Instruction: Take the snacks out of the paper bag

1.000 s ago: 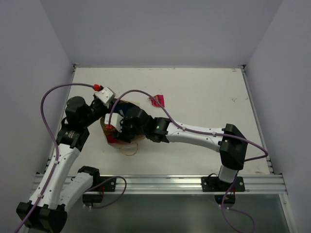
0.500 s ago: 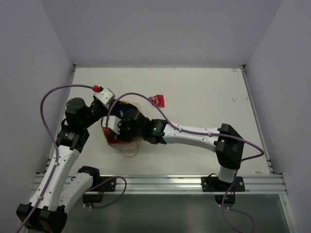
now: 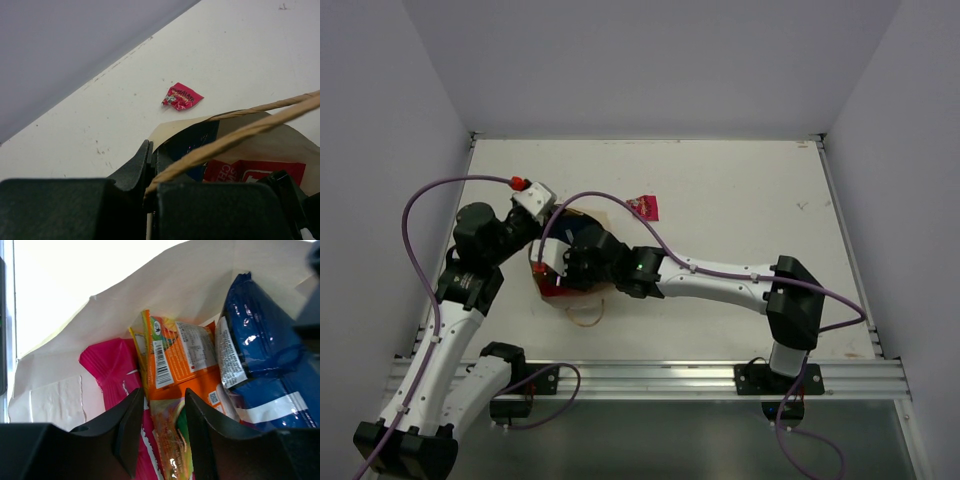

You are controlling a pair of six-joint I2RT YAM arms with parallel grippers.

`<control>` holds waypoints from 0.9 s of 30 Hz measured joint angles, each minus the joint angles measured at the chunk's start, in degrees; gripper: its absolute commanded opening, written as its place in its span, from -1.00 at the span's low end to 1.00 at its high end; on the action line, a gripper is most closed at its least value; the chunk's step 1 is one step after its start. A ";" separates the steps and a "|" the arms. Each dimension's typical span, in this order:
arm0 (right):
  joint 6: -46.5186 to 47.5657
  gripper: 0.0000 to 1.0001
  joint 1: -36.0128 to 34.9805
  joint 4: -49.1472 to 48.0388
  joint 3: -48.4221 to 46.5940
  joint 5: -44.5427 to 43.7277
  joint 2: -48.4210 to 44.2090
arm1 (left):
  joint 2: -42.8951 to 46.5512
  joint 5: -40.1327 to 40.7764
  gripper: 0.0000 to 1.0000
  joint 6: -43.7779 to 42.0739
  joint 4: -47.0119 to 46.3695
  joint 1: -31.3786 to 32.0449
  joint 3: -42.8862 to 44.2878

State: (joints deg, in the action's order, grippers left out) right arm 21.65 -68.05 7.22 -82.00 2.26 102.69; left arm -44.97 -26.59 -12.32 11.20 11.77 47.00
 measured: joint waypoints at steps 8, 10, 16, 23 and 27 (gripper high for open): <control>-0.24 -0.15 0.11 -0.04 0.39 -0.46 -0.98 | 0.00 0.33 -1.00 0.81 -0.02 0.00 -0.02; -0.31 -0.15 0.15 -0.44 0.59 -0.46 -1.01 | 0.00 0.48 -1.00 0.83 -0.02 0.00 -0.02; -0.66 -0.18 0.20 -1.55 1.05 -0.44 -0.98 | -0.02 0.94 -1.00 0.94 -0.02 0.00 -0.02; -1.20 -0.20 0.42 -2.69 1.81 -0.24 -0.98 | -0.02 1.92 -1.00 0.98 -0.02 0.00 -0.04; -1.22 -0.21 0.68 -3.04 2.12 -0.31 -0.98 | -0.02 2.47 -1.00 0.98 -0.07 0.00 -0.04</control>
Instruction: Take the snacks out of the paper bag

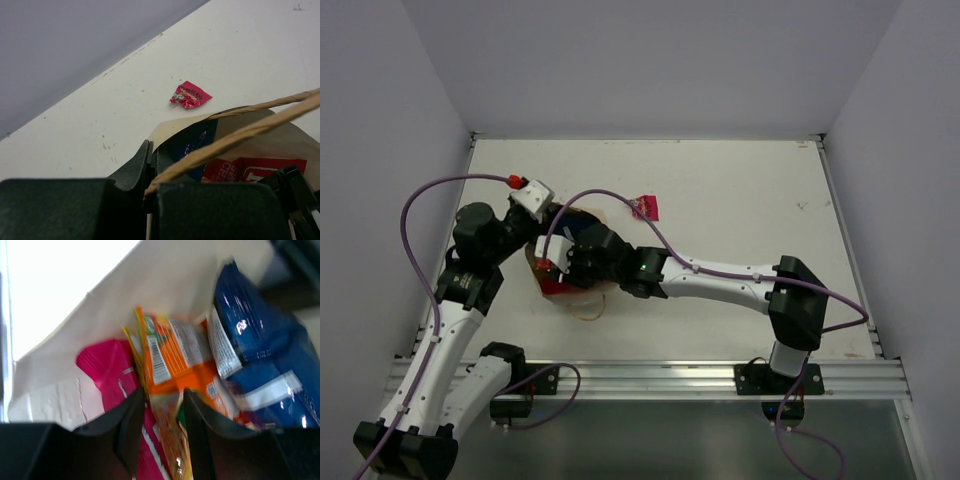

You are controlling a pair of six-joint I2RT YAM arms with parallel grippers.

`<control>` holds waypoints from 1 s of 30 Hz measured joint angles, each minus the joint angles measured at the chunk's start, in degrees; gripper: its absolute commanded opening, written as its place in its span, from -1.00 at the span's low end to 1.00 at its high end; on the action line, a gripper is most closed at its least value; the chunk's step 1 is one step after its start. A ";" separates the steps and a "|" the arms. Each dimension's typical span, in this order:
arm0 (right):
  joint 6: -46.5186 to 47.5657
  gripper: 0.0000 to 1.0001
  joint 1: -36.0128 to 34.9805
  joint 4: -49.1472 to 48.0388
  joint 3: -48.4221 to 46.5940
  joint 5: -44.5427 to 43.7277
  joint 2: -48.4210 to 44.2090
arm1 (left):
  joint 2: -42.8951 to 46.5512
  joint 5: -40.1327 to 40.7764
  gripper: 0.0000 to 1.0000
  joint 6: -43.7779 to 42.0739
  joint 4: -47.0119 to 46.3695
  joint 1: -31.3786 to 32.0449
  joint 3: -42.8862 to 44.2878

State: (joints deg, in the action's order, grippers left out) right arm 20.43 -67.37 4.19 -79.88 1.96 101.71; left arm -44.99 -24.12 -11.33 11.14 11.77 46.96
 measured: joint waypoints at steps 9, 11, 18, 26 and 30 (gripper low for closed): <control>-3.37 -0.88 4.79 -0.68 1.38 -3.15 0.00 | 0.59 0.48 -1.00 -0.07 0.94 0.04 -0.02; -3.56 -0.94 5.18 -0.83 1.38 -3.43 -0.13 | 0.59 0.35 -1.00 -0.07 0.94 0.04 0.00; -2.49 -1.00 5.11 0.70 1.51 -2.45 -3.45 | 0.50 0.87 -1.00 0.72 0.74 0.28 0.00; -1.33 -1.00 5.14 2.40 3.41 2.29 -13.66 | -0.76 4.98 -1.00 2.80 0.52 0.37 0.09; -1.31 -1.00 5.16 2.29 3.41 5.38 -19.52 | -0.87 6.62 -1.00 2.91 0.50 0.37 0.20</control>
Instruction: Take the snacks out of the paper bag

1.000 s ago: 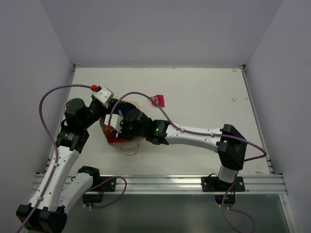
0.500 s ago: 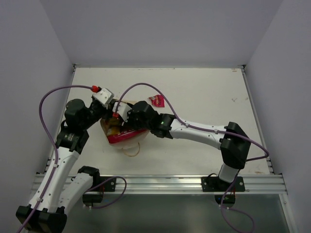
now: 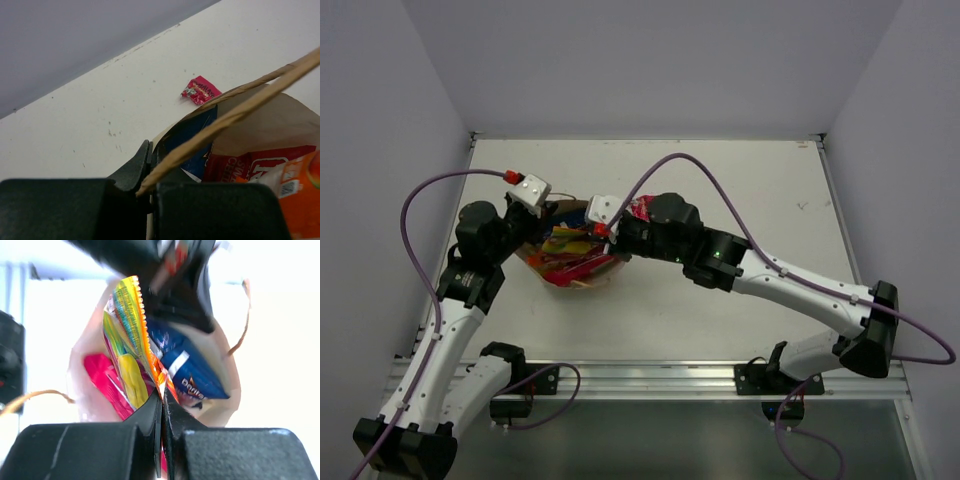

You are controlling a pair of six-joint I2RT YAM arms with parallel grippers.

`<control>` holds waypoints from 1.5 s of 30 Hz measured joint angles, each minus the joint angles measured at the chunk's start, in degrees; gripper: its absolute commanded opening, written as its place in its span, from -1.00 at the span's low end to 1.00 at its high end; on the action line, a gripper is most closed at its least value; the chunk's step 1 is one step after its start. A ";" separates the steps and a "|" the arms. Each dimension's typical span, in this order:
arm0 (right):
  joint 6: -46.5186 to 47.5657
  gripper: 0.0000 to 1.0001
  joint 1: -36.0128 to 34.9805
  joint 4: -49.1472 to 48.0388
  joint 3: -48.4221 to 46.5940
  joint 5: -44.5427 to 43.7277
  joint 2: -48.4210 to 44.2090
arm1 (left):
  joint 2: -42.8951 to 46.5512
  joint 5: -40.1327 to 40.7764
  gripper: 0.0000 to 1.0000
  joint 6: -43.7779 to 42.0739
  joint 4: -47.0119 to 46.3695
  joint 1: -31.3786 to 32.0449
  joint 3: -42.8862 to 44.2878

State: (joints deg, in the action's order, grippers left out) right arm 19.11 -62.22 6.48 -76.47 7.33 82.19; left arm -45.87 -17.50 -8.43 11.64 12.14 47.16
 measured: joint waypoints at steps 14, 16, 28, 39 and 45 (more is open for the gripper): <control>-0.33 -1.00 0.39 0.50 0.13 -0.50 -11.02 | -0.52 2.97 -1.00 0.33 0.09 0.00 0.52; -0.70 -1.00 1.27 0.52 0.28 -1.46 -14.12 | -1.05 3.17 -1.00 0.33 0.04 0.00 0.81; -8.26 -1.00 24.50 0.94 1.38 -5.64 -17.77 | -4.07 5.35 -1.00 0.33 0.15 0.00 2.93; -21.66 -1.00 41.75 5.55 -5.88 -4.04 13.20 | -4.02 5.40 -1.00 0.33 0.35 0.00 2.97; -29.92 -1.00 44.87 7.37 -19.43 2.05 30.12 | -4.00 5.53 -1.00 0.33 0.39 0.00 2.97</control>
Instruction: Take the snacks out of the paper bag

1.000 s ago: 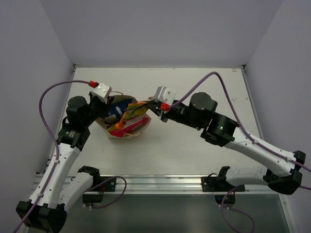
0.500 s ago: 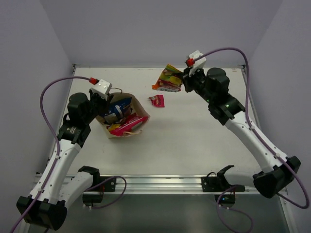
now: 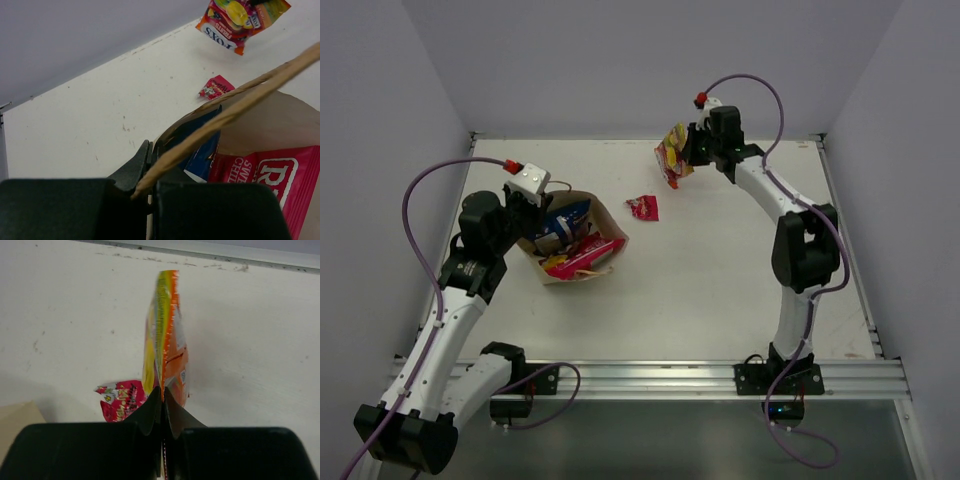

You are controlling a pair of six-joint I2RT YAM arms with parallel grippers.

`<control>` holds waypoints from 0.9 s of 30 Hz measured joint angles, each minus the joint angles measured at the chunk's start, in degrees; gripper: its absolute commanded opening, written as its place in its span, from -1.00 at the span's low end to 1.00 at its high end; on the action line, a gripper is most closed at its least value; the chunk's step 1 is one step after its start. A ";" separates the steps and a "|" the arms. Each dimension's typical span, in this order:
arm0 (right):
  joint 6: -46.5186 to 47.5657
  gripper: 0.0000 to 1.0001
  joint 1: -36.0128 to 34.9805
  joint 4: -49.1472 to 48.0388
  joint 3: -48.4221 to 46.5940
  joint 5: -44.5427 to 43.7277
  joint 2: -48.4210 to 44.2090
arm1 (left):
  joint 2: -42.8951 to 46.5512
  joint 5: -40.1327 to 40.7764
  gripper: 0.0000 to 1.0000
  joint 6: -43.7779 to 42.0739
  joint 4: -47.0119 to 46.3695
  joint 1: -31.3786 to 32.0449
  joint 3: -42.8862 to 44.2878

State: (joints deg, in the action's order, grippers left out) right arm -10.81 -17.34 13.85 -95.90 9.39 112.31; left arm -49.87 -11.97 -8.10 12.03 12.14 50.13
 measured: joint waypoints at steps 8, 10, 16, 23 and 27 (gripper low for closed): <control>-16.00 -0.95 3.32 -6.29 -7.21 13.33 8.94 | 0.20 -0.20 -1.00 0.02 0.02 0.00 0.00; -20.31 -0.93 5.42 -8.11 -6.40 16.11 10.21 | 0.39 -0.44 -1.00 0.02 0.04 0.00 0.00; -27.98 -0.68 12.48 -10.40 4.15 19.08 11.82 | 0.50 -0.94 -1.00 0.04 0.04 0.00 0.00; -27.98 -0.04 14.25 -7.76 15.04 17.40 10.78 | 0.52 -1.31 -1.00 0.02 0.09 0.00 0.00; -23.54 0.16 13.55 -3.54 17.16 12.44 4.22 | 0.92 -1.55 -1.00 0.02 0.15 0.00 -0.20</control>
State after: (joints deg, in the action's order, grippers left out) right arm -34.35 -3.79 10.31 -78.74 21.82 116.53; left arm -48.95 -13.52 -8.08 12.19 12.14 49.93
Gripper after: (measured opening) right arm 0.535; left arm 0.017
